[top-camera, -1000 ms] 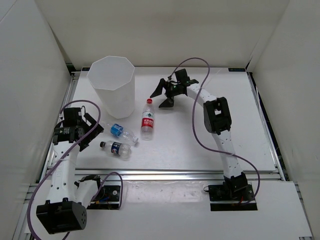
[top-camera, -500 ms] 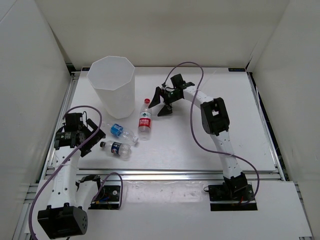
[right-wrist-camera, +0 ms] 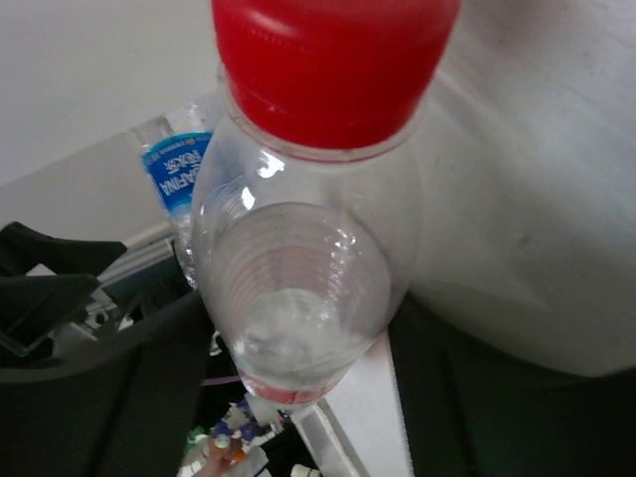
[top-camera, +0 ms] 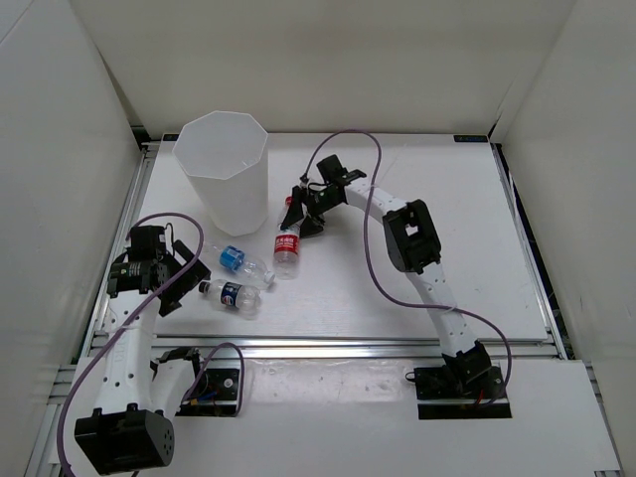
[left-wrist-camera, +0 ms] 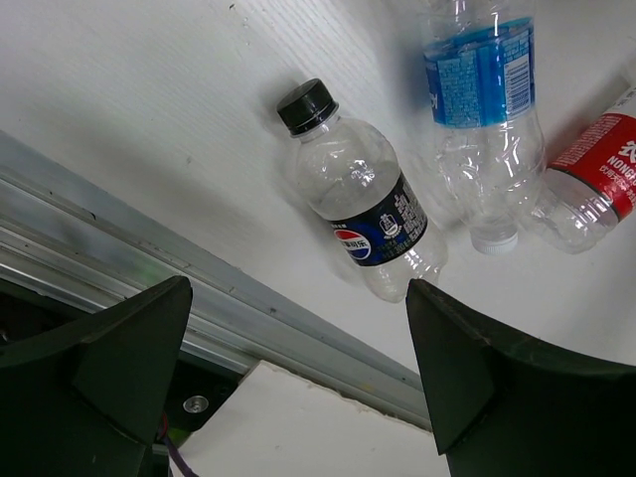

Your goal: Put the plastic bottles in the bin

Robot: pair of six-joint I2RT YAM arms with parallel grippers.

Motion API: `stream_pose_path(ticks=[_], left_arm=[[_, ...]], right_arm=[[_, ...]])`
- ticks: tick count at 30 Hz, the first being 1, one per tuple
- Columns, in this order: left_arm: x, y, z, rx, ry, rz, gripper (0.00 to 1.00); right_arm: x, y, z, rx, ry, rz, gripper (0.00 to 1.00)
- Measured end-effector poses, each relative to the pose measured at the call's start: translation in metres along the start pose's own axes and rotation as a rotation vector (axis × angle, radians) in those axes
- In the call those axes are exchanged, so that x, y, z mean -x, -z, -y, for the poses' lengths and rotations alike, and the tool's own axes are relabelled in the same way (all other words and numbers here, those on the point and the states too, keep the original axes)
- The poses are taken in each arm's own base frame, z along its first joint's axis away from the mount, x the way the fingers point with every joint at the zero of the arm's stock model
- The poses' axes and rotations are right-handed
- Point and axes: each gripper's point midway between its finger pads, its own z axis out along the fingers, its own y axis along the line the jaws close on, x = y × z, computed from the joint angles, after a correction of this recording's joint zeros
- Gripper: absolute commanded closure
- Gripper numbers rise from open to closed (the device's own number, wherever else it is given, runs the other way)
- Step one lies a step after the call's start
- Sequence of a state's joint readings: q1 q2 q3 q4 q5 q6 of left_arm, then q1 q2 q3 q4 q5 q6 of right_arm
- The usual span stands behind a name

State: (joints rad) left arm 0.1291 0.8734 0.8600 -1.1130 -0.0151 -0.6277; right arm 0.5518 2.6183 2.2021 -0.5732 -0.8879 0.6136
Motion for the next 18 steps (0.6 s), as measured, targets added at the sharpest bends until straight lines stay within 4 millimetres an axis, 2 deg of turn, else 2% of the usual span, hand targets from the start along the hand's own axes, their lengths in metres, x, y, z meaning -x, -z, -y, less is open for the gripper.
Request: stream_pose_path(ticks=[3,5,6,9,12,15,17,18], left_arm=[[-0.001,0.001,-0.001,0.006,-0.002,-0.006,0.0],[-0.001,0.002,-0.001,0.007,-0.003,-0.004,0.0],[-0.001,0.002,-0.001,0.007,-0.002,-0.004,0.0],[-0.001,0.002,-0.002,0.007,0.001,-0.004,0.0],[-0.001,0.005,-0.001,-0.002,0.012,0.008,0.0],[0.0,0.008,0.0,-0.018,0.029,0.031,0.0],[0.002,0.011,0.002,-0.031,0.04,0.048,0.0],[0.003,0.012,0.003,-0.036,0.044,0.054,0.0]], right_arm=[[-0.003,-0.005,0.005,-0.007,-0.014,-0.008,0.51],[-0.006,-0.001,0.008,-0.007,-0.025,-0.007,0.54],[-0.009,0.003,0.01,-0.009,-0.038,-0.007,0.59],[-0.015,0.027,0.02,-0.044,-0.081,0.021,0.64],[-0.01,0.064,0.029,-0.104,-0.113,0.098,0.66],[0.007,0.116,0.008,-0.129,-0.083,0.221,0.62],[0.026,0.159,-0.036,-0.117,0.004,0.348,0.59],[0.036,0.182,-0.067,-0.1,0.068,0.421,0.57]])
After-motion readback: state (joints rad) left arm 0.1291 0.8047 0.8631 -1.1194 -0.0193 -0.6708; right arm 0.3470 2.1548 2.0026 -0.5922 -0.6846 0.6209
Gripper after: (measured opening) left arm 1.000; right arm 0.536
